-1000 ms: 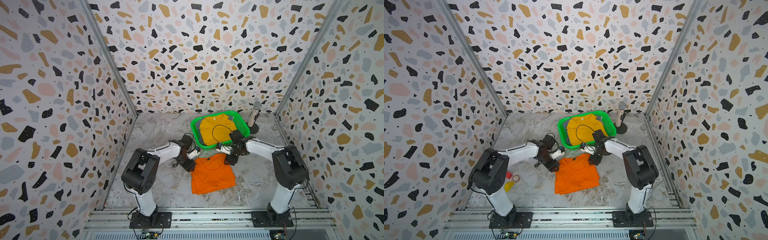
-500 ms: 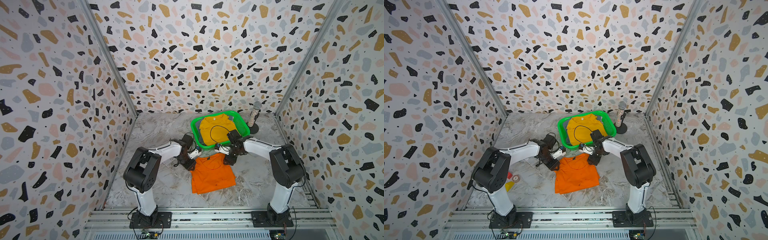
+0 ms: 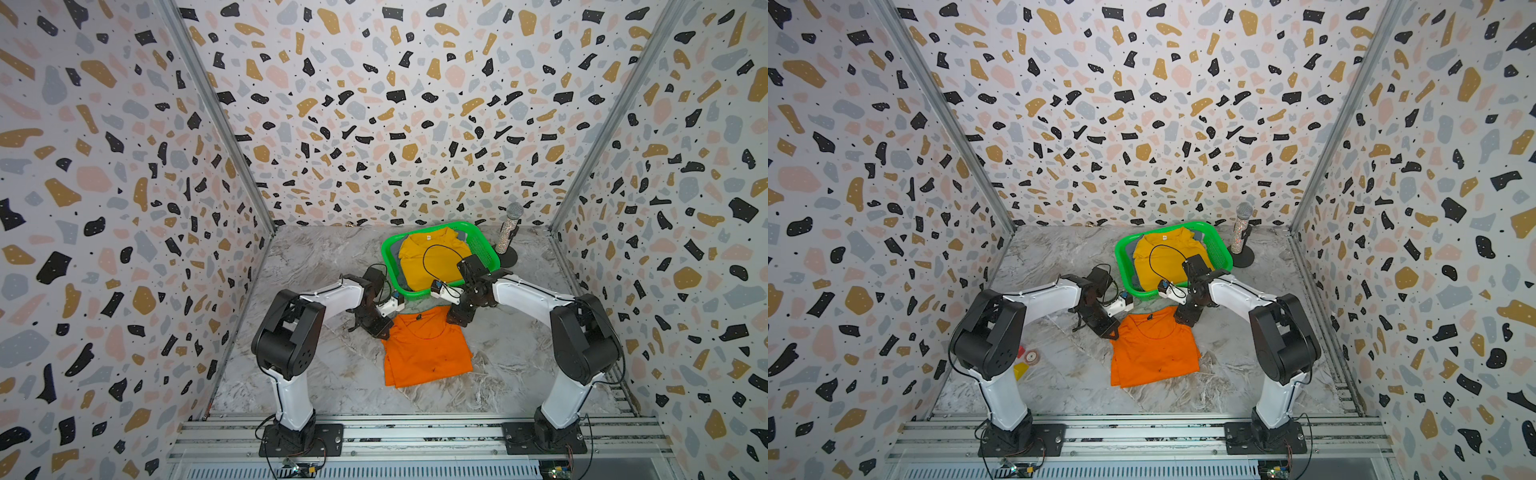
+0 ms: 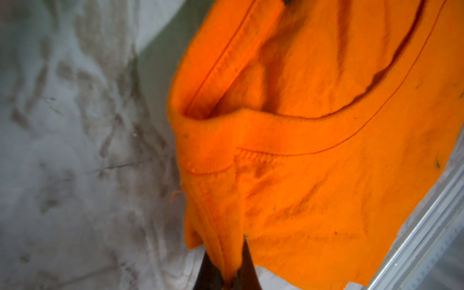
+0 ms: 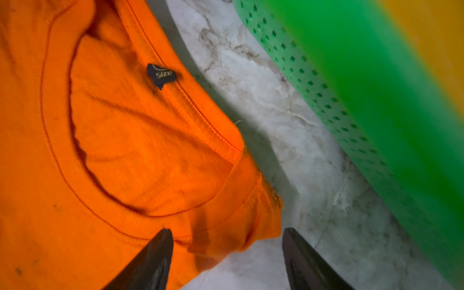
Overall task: Put the folded t-shirts into the basket
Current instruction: Pick up the T-shirt from the center of the board.
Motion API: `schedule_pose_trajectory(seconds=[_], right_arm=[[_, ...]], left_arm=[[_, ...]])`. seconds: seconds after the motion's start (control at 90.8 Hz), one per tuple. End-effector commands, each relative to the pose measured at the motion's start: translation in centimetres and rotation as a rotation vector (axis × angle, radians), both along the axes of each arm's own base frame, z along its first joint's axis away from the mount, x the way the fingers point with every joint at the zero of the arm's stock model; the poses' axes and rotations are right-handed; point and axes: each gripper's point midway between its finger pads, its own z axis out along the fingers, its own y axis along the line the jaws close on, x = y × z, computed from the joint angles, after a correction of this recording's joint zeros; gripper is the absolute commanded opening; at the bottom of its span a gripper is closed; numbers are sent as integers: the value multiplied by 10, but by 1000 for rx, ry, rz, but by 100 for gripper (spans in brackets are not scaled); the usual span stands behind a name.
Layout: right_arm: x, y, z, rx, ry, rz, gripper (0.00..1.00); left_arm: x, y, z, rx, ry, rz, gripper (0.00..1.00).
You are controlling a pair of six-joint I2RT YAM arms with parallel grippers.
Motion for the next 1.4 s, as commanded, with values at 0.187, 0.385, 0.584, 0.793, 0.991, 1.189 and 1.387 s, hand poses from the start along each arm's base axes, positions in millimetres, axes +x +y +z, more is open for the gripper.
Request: schedule_pose_trajectory(seconds=[0.187,0.385,0.584,0.793,0.991,1.189,1.387], right_arm=[[0,0,-18,-30,80,-10,74],[-15,4,-34,-55,143,16,70],[-24,2,-48,-76,204,4,55],[-39,3,-49,-51,261,-4,18],[-37,12,-23,29,207,-6,0],[-28,11,13,79,65,-14,0],[-27,5,50,111,-69,-10,0]], left_arm=[[-10,3,-2,-15,72,-4,0],[-8,5,-3,-11,40,-4,0],[-9,5,-1,-18,28,-17,0],[-12,8,3,-29,-14,-35,0],[-14,6,7,-54,-46,-46,0],[-13,0,24,-122,-127,-54,0],[-15,-10,52,-206,-159,-81,0]])
